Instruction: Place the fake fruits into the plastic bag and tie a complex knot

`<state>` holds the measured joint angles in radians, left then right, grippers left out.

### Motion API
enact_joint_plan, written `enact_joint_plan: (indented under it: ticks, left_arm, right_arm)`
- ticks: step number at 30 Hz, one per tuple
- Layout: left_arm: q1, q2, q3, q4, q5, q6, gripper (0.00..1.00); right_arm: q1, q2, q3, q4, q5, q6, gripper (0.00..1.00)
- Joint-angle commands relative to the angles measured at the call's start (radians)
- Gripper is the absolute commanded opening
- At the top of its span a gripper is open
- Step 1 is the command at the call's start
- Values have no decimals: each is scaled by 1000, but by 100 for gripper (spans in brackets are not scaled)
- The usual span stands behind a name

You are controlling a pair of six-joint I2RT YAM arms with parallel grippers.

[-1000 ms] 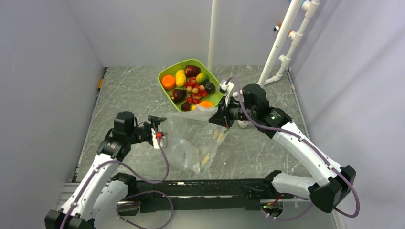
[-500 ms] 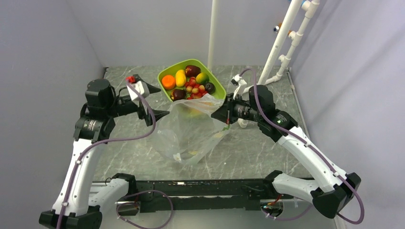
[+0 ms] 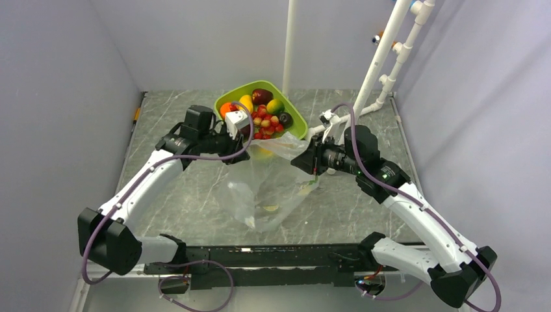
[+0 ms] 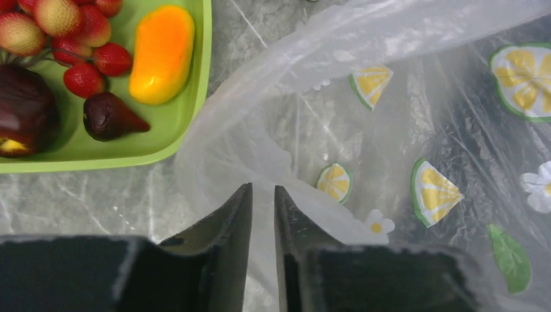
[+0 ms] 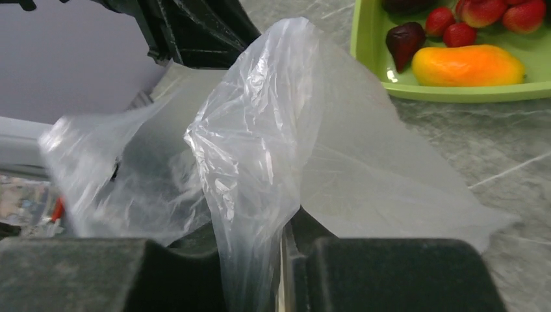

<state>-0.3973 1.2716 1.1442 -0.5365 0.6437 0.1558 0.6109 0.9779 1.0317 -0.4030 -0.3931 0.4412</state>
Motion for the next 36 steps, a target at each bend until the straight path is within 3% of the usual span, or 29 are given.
enact_joint_plan:
  ticks: [1, 3, 9, 11, 16, 18, 20, 21, 22, 23, 24, 27, 28, 31, 36]
  left_arm:
    - [-11, 44, 38, 4, 20, 31, 13]
    - [-9, 51, 35, 13, 72, 43, 7]
    - [-12, 41, 4, 55, 114, 104, 3]
    - [-12, 55, 19, 26, 115, 146, 0]
    - [-10, 115, 77, -30, 155, 218, 0]
    - [-11, 151, 112, -55, 161, 237, 0]
    - [-10, 191, 157, -92, 166, 261, 0]
    - [-5, 205, 180, -104, 168, 274, 1]
    - [9, 212, 197, -100, 182, 272, 13]
    - [32, 216, 214, -89, 212, 261, 32]
    - [62, 224, 230, -68, 252, 241, 52]
    - [161, 255, 296, -1, 326, 150, 94]
    - [183, 271, 333, 3, 322, 155, 99]
    - [205, 316, 395, 19, 192, 207, 99]
    - [206, 468, 476, 36, -61, 292, 99]
  right_arm:
    - [3, -41, -11, 6, 86, -128, 24]
    - [3, -31, -4, -13, 130, -212, 33]
    - [3, 28, 35, -13, 201, -352, 94]
    - [4, 51, 43, 6, 181, -393, 99]
    - [4, 104, 32, 72, 132, -502, 99]
    - [7, 120, 30, 93, 90, -550, 92]
    - [7, 125, 39, 66, 42, -584, 43]
    - [6, 120, 47, 32, 28, -568, 31]
    - [4, 109, 53, -4, 24, -544, 21]
    - [3, 90, 52, -38, 25, -519, 6]
    - [3, 63, 41, -58, 35, -481, 0]
    - [1, -39, -7, -99, 89, -336, 0]
    - [1, -66, -22, -116, 125, -293, 0]
    - [-6, -124, -28, -179, 192, -161, 0]
    - [-95, -120, -13, -222, 99, -101, 0]
